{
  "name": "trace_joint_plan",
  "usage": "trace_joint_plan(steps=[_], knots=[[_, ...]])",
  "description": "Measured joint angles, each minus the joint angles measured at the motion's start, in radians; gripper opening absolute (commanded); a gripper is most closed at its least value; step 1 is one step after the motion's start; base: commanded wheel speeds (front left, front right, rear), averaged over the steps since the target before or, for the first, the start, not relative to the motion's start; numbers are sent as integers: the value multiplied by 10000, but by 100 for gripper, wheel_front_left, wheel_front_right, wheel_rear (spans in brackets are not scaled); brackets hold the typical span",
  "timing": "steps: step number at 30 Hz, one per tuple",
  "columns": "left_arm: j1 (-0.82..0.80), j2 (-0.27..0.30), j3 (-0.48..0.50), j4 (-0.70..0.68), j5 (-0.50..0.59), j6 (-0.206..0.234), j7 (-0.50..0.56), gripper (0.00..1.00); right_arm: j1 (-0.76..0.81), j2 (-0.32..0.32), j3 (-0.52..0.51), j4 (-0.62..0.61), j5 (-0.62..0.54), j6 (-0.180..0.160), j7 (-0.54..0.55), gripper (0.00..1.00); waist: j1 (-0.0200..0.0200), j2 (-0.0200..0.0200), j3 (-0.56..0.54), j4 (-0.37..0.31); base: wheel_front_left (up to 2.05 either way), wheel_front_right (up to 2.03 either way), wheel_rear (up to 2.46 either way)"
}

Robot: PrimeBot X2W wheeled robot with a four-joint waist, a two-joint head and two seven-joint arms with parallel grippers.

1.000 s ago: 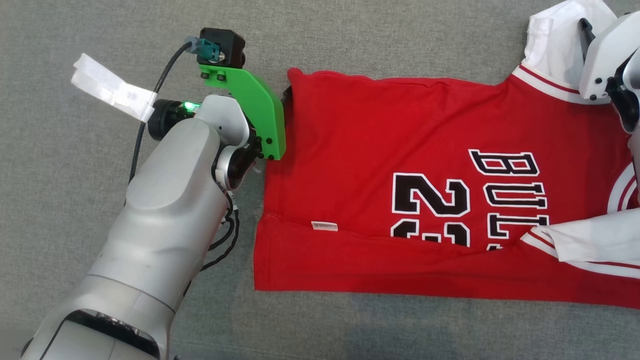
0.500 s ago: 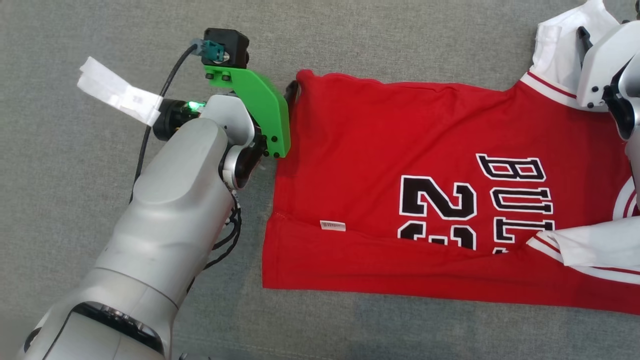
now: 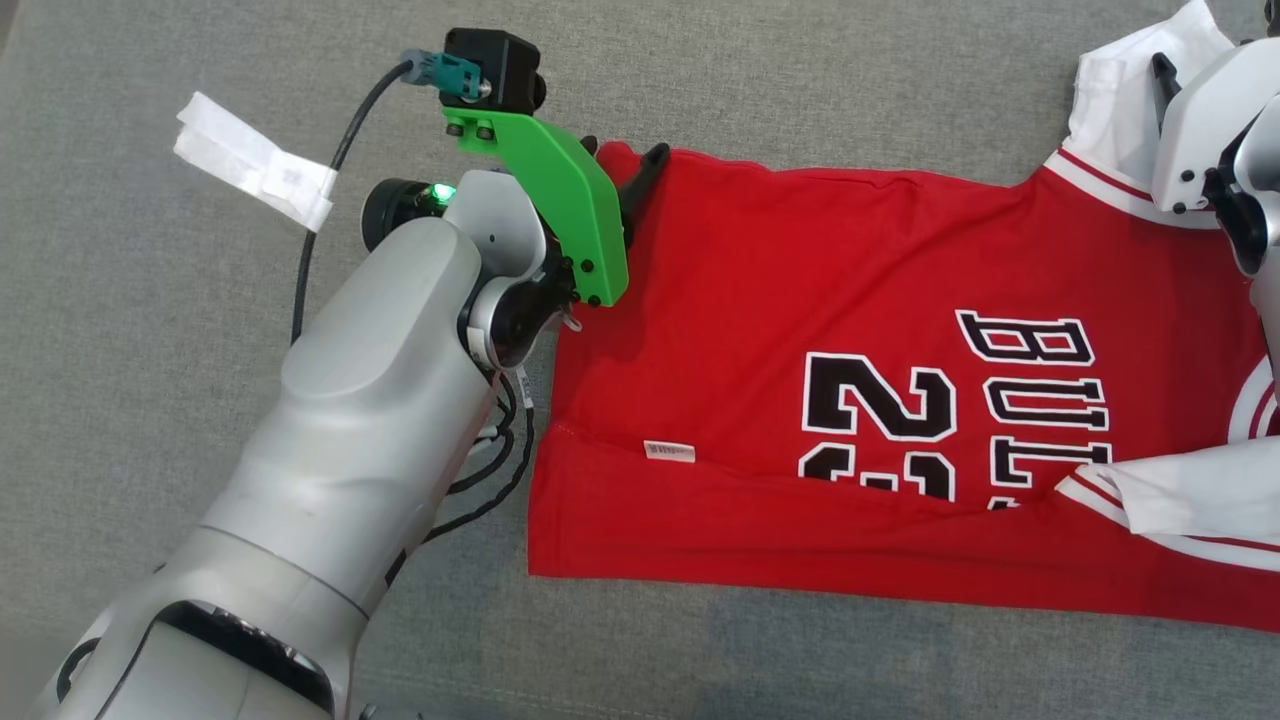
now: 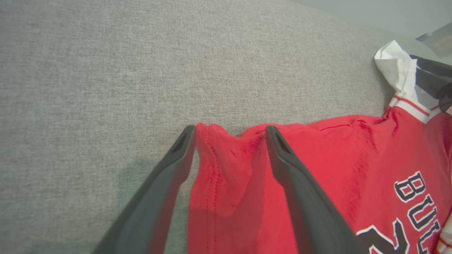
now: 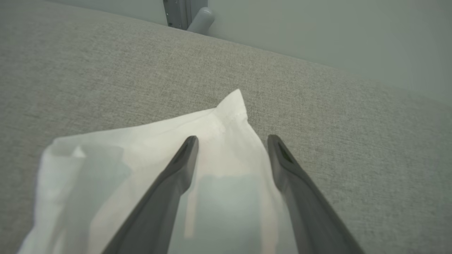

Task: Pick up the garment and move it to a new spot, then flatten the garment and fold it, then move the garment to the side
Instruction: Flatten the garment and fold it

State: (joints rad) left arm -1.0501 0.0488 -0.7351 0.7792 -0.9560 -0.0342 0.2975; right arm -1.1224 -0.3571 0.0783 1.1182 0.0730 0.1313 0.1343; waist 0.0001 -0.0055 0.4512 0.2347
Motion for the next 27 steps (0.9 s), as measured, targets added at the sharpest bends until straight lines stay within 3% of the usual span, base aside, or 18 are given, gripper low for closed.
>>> trace_joint_plan(steps=[8,9,10,11,12,13,19,27], knots=[[85,2,-520,295,-383,249,-36,100,-388,-111,247,92,33,0,4,100,-1,0,380,-68,0,0,0],[59,10,-566,326,-426,242,-86,96,-452,-96,288,100,35,-2,4,100,0,0,430,-76,0,0,0],[13,10,-619,341,-474,236,-113,35,-511,-71,332,107,35,-2,4,100,0,0,478,-83,0,0,0],[-36,10,-677,345,-487,163,-222,0,-531,-33,378,109,46,-2,4,39,0,0,514,-87,0,0,0],[-67,10,-717,362,-554,140,-314,0,-533,-4,426,111,73,-8,-6,39,0,0,537,-92,0,0,0],[-71,12,-798,391,-569,67,-355,0,-536,12,477,117,157,-8,-46,0,0,0,540,-96,0,0,0],[-133,6,-1095,527,-288,196,-1643,0,-536,98,600,-17,867,0,-533,0,0,0,415,-159,0,0,0],[424,146,-1344,188,90,255,-2911,0,58,-230,1469,-1250,2105,-2,-1189,0,0,0,262,-520,0,0,0]])
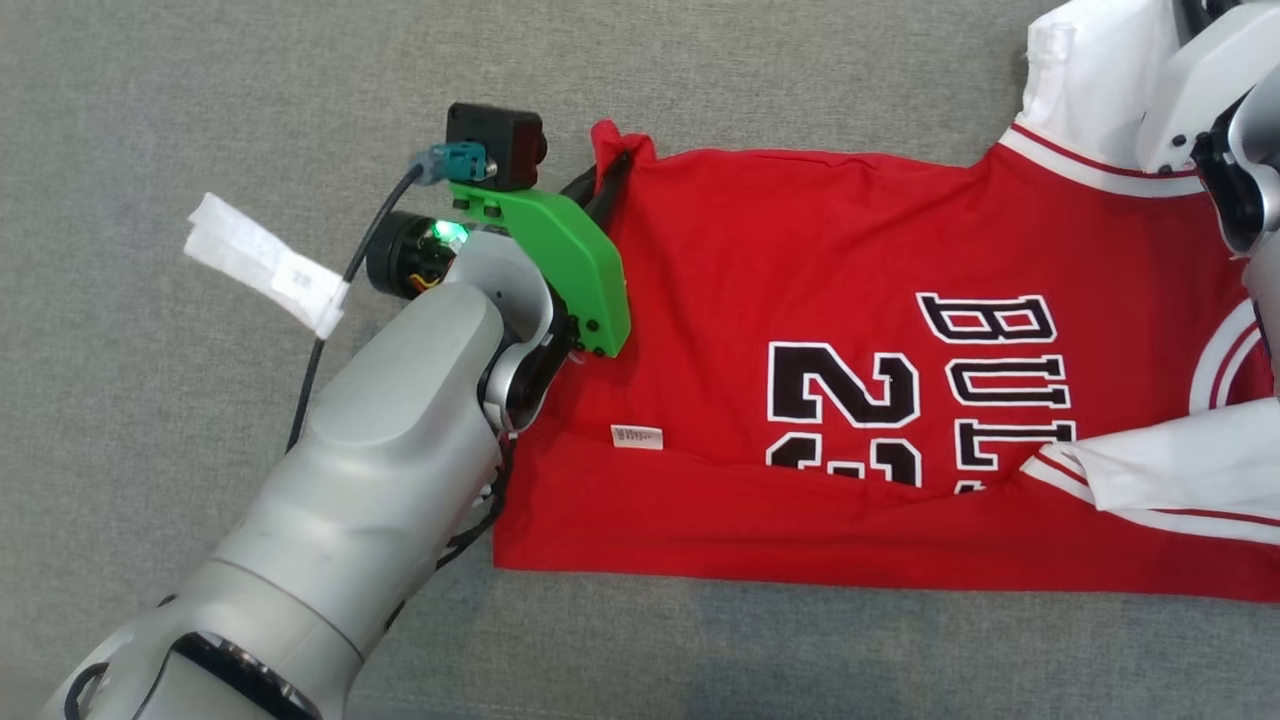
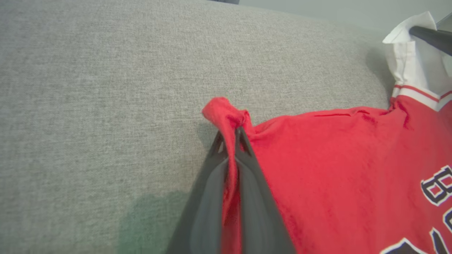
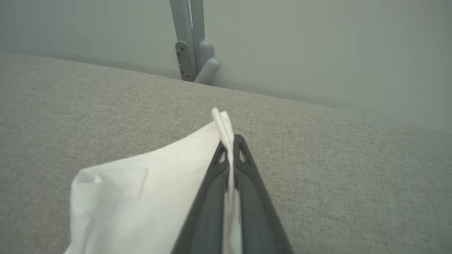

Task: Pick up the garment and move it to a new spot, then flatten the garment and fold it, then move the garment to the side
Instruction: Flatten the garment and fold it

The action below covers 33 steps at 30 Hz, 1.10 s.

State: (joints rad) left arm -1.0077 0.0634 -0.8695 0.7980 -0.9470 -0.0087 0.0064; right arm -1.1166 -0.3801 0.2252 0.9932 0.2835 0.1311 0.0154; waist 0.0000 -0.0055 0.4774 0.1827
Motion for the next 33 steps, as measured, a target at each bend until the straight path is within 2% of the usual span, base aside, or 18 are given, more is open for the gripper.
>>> trace_joint_plan(steps=[7,11,14,15,18,21,26,29,33], knots=[[822,771,6,-922,182,374,-656,0,1221,-364,637,-1524,1279,0,-230,0,0,0,-320,-430,0,0,0],[1401,1289,113,-1756,209,723,-888,0,2269,-642,677,-2610,1929,2,-382,0,0,1,-670,-614,0,0,0],[1950,1722,54,-2535,251,903,-959,0,3245,-892,422,-3609,2349,0,-531,0,0,0,-951,-761,0,0,0],[2401,1990,-23,-3095,288,1083,-984,0,4066,-1005,148,-4339,2648,0,-610,0,0,0,-1137,-860,0,0,0],[3057,2472,-56,-3931,359,1421,-1150,0,5520,-1051,-416,-5540,2924,0,-598,0,0,0,-1412,-1019,0,0,0],[3862,2880,-59,-4623,495,1753,-1386,0,7050,-807,-1058,-6763,3058,0,-447,0,0,1,-1638,-1213,0,0,0],[5092,3331,117,-5079,236,2002,-1971,0,9077,245,-1724,-8232,3001,-4,-35,0,-1,0,-1911,-1613,0,0,0],[5610,3390,148,-5060,161,2006,-2203,0,9688,761,-1797,-8527,2709,-4,198,0,-1,0,-2045,-1847,0,0,0],[5894,3398,221,-4987,142,1914,-2362,0,9932,1032,-1772,-8541,2351,-4,320,0,0,1,-2179,-2041,0,0,0]])
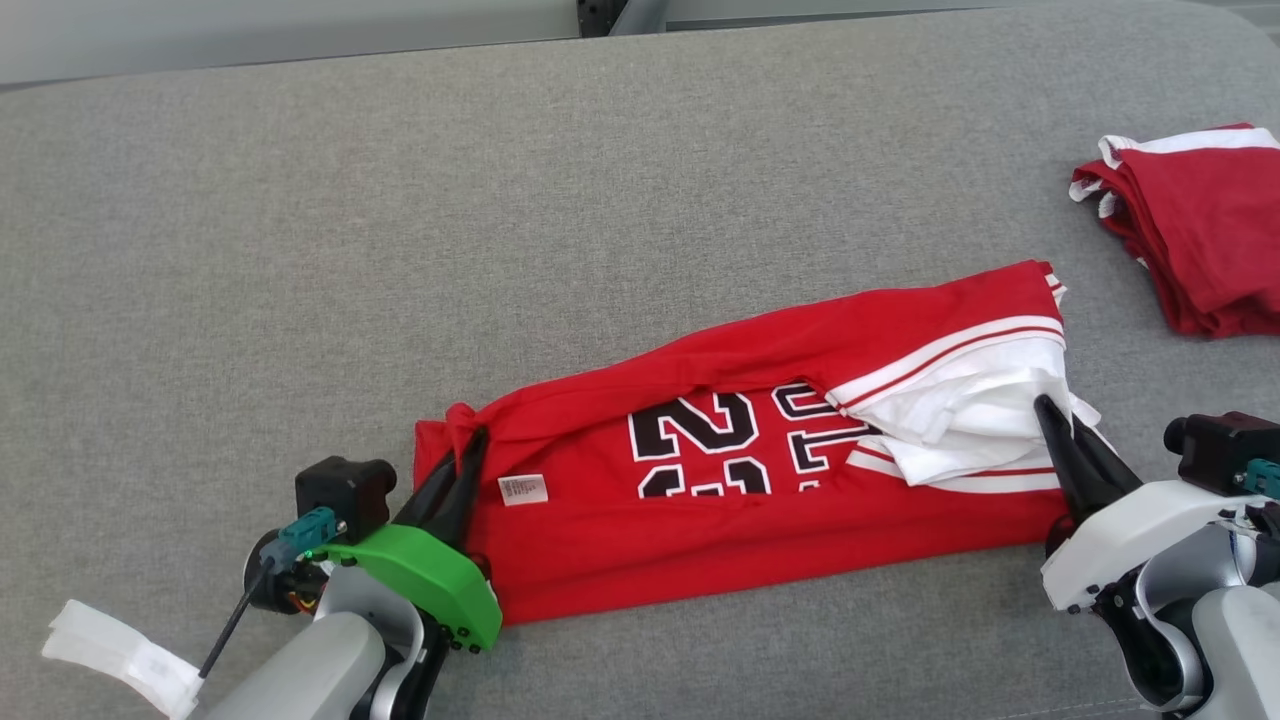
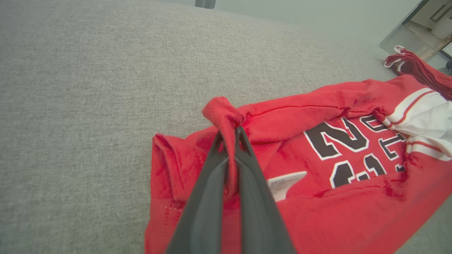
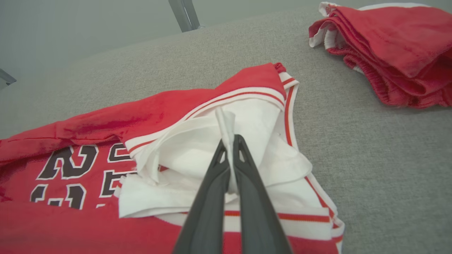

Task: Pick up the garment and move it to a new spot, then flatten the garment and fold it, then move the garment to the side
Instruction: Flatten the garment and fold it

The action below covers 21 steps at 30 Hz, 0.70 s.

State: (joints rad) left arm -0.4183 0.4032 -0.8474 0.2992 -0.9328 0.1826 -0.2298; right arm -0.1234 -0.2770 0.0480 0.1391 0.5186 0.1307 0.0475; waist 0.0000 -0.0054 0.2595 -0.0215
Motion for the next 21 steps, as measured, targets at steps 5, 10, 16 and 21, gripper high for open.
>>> trace_joint_plan(steps=[5,10,16,21], knots=[[121,36,81,307,267,-81,-198,100,41,40,159,104,-754,0,38,100,0,0,-221,-167,0,0,0],[467,280,153,328,1400,245,-297,100,175,-221,67,-445,-531,0,546,100,0,0,-396,-221,0,0,0],[2294,407,2222,-1386,3267,1572,-326,100,-230,-151,-1195,-608,-585,0,1432,100,-1,0,-450,-452,0,0,0],[3654,-454,4038,-2451,4669,2067,-328,100,-985,190,-1233,1034,-1081,2,1710,100,-1,0,-470,-390,0,0,0]])
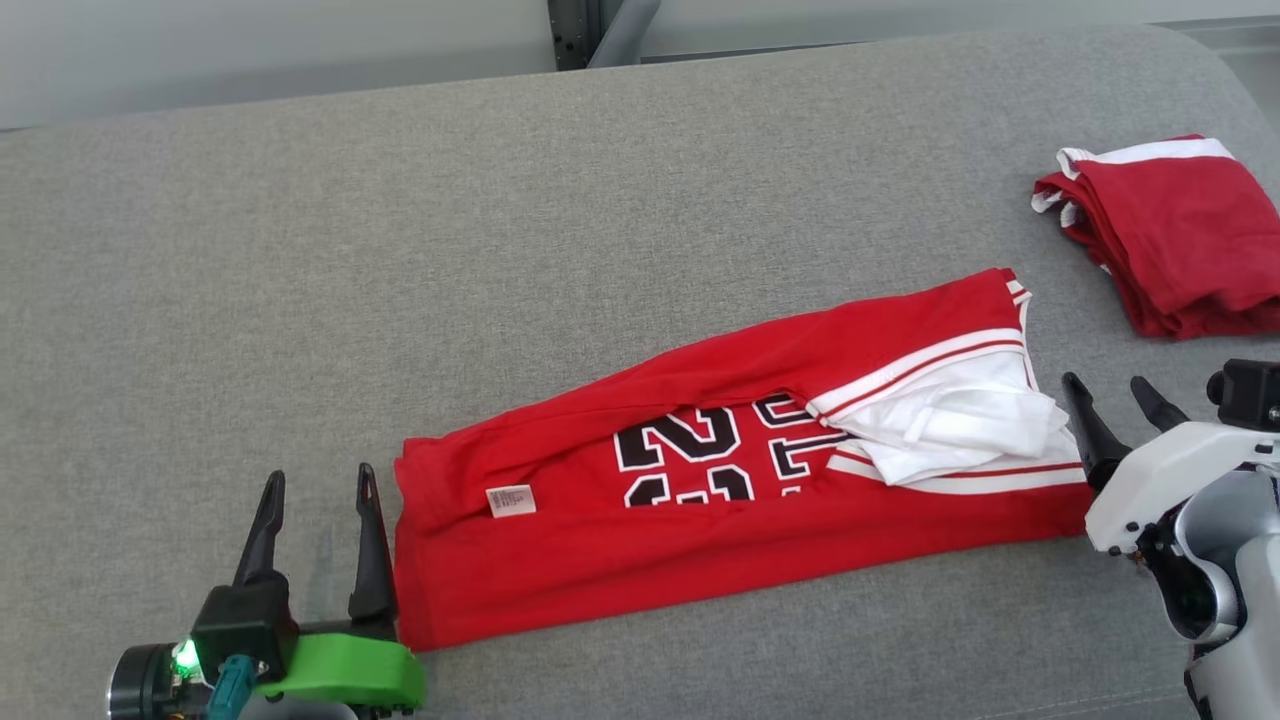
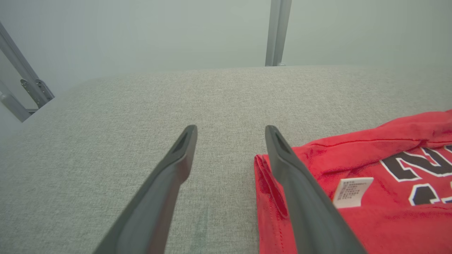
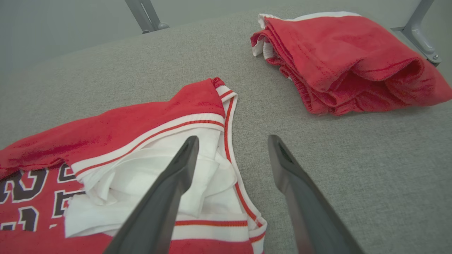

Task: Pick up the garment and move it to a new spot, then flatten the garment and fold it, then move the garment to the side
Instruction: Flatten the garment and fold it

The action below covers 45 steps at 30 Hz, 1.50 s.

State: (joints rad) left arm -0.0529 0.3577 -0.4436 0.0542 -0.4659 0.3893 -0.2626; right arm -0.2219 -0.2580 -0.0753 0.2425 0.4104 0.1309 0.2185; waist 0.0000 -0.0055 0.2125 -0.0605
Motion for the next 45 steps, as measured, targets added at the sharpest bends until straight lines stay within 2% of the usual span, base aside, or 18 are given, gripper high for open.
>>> trace_joint_plan(steps=[2,7,13,14,19,23,28,32,35,37,39,45], knots=[[302,-430,518,-226,489,-146,0,100,-335,69,-52,721,-163,-4,-25,100,0,0,10,100,0,0,0],[686,-1436,1425,-322,1266,-972,2,100,-1126,188,153,2343,-472,-4,-150,100,0,0,44,421,0,0,0],[843,-2376,2286,-251,1987,-1946,0,100,-1880,107,755,4121,-109,-2,125,100,0,0,91,736,0,0,0],[848,-2487,2420,-211,2090,-2107,0,100,-1954,33,911,4278,38,-6,167,1,0,0,90,794,0,0,0],[952,-2853,3016,-140,2359,-2679,0,100,-2142,-307,1469,4539,1103,-4,-35,0,0,0,19,1015,0,0,0],[1084,-2999,3346,-155,2502,-2984,0,100,-2163,-782,1873,3975,1979,-4,-435,0,0,0,-132,1067,0,0,0],[1314,-3058,3609,-151,2541,-3110,0,100,-2185,-2048,1870,2974,2625,6,-522,0,0,0,-414,1039,0,0,0],[1402,-3068,3517,-173,2265,-3093,0,100,-2056,-3160,1220,2742,2713,4,-428,0,0,0,-629,1026,0,0,0],[1439,-3070,3450,-209,2138,-2997,0,100,-1961,-3593,807,2374,2631,0,-364,0,0,0,-745,1056,0,0,0],[1463,-3070,3398,-211,2025,-2936,0,100,-1882,-3588,834,1824,2512,-4,-178,0,0,1,-798,1085,0,0,0],[1533,-3072,3365,-217,1977,-2882,0,100,-1716,-3250,1016,1137,2426,-4,132,0,0,0,-832,1086,0,0,0],[1672,-3076,3193,-71,1900,-2830,0,100,-894,-1024,2677,-545,1755,-4,986,0,0,0,-754,925,0,0,0]])
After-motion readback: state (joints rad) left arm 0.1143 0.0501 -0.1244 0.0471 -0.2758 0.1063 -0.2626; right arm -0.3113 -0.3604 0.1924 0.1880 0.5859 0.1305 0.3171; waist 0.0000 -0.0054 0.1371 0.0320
